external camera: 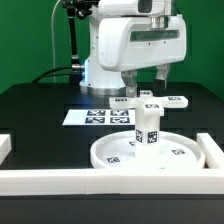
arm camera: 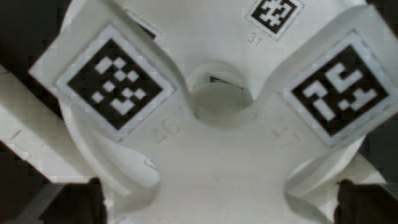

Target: Assemble round table

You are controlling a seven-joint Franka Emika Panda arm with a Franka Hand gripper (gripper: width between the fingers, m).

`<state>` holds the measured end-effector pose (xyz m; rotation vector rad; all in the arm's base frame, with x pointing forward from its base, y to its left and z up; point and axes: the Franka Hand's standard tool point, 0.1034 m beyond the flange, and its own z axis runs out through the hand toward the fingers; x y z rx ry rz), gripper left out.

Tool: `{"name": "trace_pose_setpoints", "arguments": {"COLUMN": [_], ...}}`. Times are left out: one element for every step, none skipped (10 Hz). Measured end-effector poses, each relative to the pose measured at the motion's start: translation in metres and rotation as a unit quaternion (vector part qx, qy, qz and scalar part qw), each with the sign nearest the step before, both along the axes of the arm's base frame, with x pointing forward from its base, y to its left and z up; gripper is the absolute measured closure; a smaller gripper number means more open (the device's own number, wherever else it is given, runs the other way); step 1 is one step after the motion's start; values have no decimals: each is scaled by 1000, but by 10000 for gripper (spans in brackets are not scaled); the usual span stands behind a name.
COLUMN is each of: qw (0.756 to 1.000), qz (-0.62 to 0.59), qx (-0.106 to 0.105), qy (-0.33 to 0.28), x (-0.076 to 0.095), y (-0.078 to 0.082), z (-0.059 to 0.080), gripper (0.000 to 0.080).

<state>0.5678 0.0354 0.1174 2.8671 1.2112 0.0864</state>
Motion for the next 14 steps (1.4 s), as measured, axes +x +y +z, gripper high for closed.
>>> {"name": "trace_pose_setpoints", "arguments": {"qw": [1000, 1000, 1000, 1000, 1000, 1000, 1000, 1000, 1000, 1000, 1000, 1000, 1000, 1000], "qz": [-3, -5, -7, -10, -14, -17, -19, -20, -21, -21, -22, -22, -22, -23], "qx": [-1, -2, -3, -3, -4, -3, -3, -3, -3, -3, -3, -3, -3, -3], "qy": [0, 1, 3, 4, 5, 5, 6, 6, 6, 6, 6, 7, 7, 7], "x": [1, 1, 1, 0, 0, -1, -1, -1, -1, -1, -1, -2, -2, -2], "y": [0, 0, 0, 0, 1, 1, 1, 0, -1, -1, -1, -2, -2, -2], "z": [-1, -3, -6, -9, -10, -11, -12, -12, -12, -12, -11, -11, -11, -11], "gripper": [150, 150, 150, 150, 150, 150, 150, 150, 179, 179, 372, 372, 374, 374]}}
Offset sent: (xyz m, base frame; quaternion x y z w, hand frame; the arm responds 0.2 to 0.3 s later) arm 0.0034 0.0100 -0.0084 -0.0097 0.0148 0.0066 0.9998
